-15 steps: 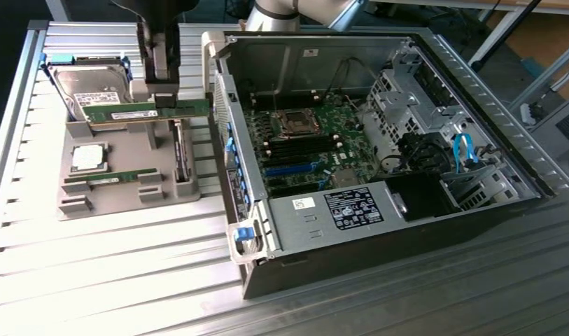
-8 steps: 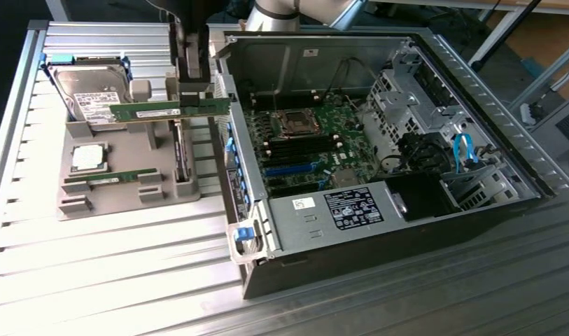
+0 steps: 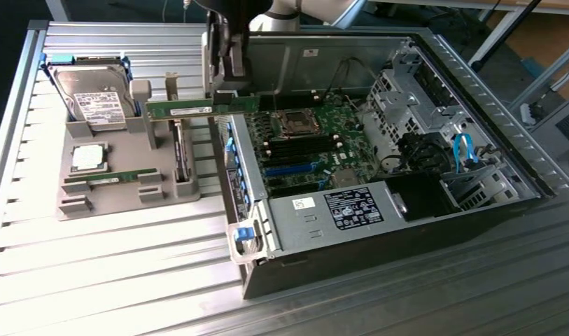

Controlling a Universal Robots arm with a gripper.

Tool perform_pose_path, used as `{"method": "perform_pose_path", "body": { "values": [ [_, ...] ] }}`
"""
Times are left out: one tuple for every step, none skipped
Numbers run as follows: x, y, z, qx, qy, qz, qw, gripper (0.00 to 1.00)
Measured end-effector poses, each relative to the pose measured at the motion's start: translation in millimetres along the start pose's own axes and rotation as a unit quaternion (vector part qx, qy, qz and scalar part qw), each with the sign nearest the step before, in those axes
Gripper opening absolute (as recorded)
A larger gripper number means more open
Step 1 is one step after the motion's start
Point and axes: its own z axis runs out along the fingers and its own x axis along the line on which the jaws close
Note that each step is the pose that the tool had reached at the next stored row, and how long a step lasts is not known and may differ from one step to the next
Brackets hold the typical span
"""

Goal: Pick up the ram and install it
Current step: 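Pick up the ram and move it above insertion slot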

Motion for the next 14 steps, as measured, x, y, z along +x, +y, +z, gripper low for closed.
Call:
{"method": "perform_pose_path", "body": {
  "values": [
    [0.0,-3.2,-0.1,0.0000,0.0000,0.000,1.0000,0.12],
    [0.0,-5.4,-0.2,0.0000,0.0000,0.000,1.0000,0.12],
    [0.0,-9.0,-0.4,0.0000,0.0000,0.000,1.0000,0.12],
    [-0.1,-10.7,-0.4,0.0000,0.0000,0.000,1.0000,0.12],
    [-0.1,-14.3,-0.6,0.0000,0.0000,0.000,1.0000,0.12],
    [-0.1,-17.7,-0.8,-0.0001,0.0000,0.000,1.0000,0.12],
    [-0.1,-20.0,-0.9,-0.0001,0.0000,0.000,1.0000,0.12],
    [-0.1,-24.1,-1.1,-0.0001,0.0000,0.000,1.0000,0.12],
    [-0.1,-26.1,-1.1,-0.0001,0.0000,0.000,1.0000,0.12],
    [-0.1,-28.9,-1.3,-0.0001,0.0000,0.000,1.0000,0.12],
    [-0.2,-32.0,-1.4,-0.0001,0.0000,0.000,1.0000,0.12],
    [-0.2,-34.9,-1.5,-0.0001,0.0000,0.000,1.0000,0.12],
    [-0.2,-38.9,-1.7,-0.0002,0.0000,0.000,1.0000,0.12],
    [-0.2,-44.5,-1.9,-0.0002,0.0000,0.000,1.0000,0.12]
  ]
}}
